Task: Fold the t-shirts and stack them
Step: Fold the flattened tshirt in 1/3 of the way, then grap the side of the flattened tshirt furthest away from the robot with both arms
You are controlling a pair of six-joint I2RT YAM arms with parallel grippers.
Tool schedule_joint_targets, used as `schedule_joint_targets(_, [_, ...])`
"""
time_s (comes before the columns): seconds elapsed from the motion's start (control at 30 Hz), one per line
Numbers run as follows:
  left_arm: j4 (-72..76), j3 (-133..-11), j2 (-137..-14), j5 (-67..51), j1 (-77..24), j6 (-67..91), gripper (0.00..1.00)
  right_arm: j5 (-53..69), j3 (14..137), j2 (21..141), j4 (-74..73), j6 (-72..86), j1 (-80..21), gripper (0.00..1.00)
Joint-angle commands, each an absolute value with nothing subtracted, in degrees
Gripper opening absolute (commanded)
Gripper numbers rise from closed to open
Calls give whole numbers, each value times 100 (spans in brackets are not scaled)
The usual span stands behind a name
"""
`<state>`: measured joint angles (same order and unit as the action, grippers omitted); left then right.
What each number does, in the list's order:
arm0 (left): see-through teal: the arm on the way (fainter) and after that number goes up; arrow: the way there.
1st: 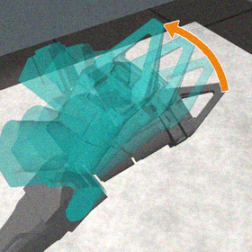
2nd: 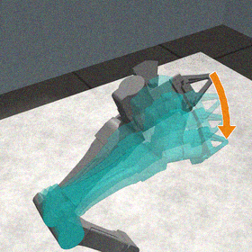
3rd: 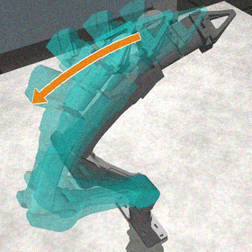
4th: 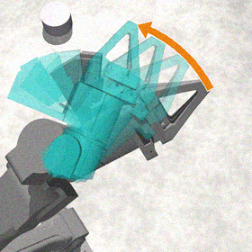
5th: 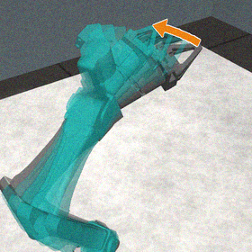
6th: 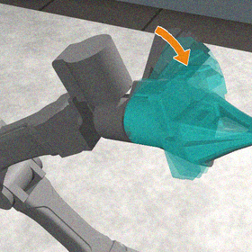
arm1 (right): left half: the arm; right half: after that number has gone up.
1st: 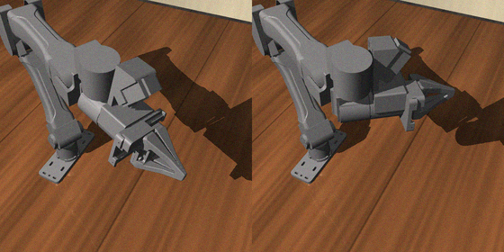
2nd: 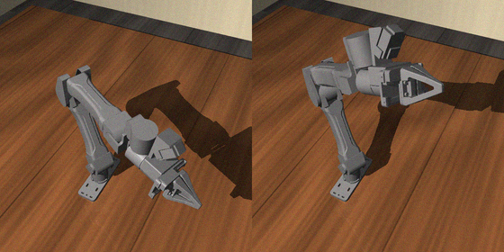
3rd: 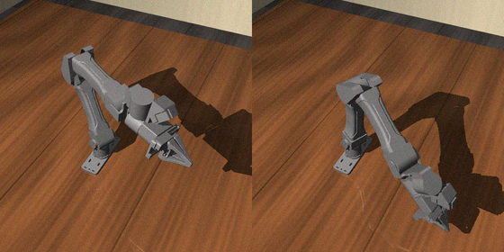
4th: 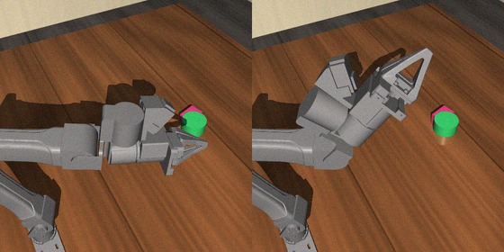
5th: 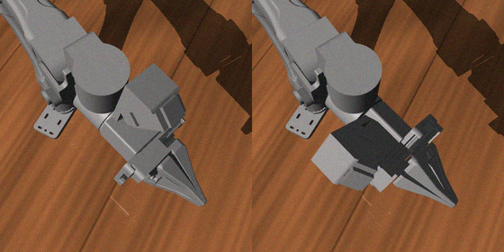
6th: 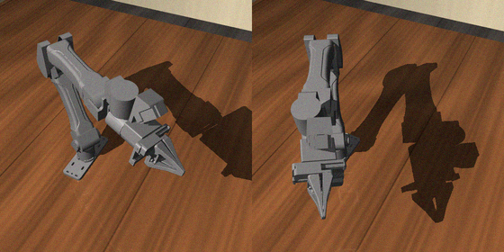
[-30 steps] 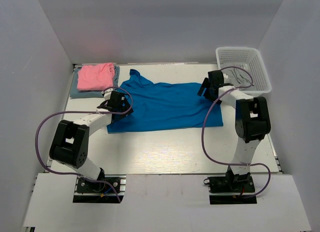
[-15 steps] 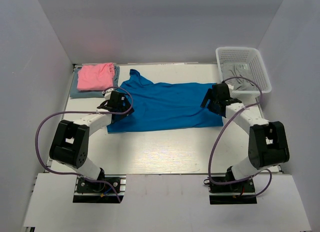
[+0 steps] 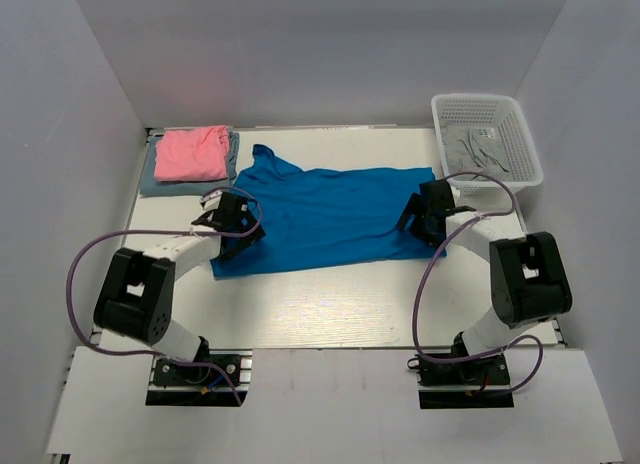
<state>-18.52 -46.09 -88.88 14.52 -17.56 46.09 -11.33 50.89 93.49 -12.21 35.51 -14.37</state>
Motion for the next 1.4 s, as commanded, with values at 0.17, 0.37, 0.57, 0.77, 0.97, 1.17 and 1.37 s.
schedule_joint_targets(0.17, [-3514, -2709, -7007, 370, -1846, 5326, 100, -915, 3570, 8404, -2539, 3762, -1555, 90])
schedule_joint_targets(0.37, [-4024, -2329, -4716, -237, -1846, 5511, 100, -852, 2988, 7015, -3049, 3841, -1635, 90])
schedule_joint_targets(0.57, [-4027, -3276, -4341, 96, -1846, 4993, 100, -941, 3620, 6328, -2981, 3235, -1635, 90])
schedule_joint_targets(0.77, [-2858, -4303, -6023, 562, -1846, 4240, 100, -958, 4192, 6389, -2286, 2831, -1591, 90])
schedule_joint_targets(0.97, [-2864, -6440, -8311, 1423, -1767, 3814, 100, -1160, 4597, 6600, -2039, 2698, -1591, 90])
schedule_joint_targets(1.17, [-2925, -7952, -10235, 1670, -1714, 3560, 100, -1292, 4535, 6750, -2048, 2716, -1573, 90])
schedule_joint_targets(1.37, [-3357, -9113, -11372, 1573, -1442, 3726, 100, -1319, 4430, 6838, -2074, 2681, -1591, 90])
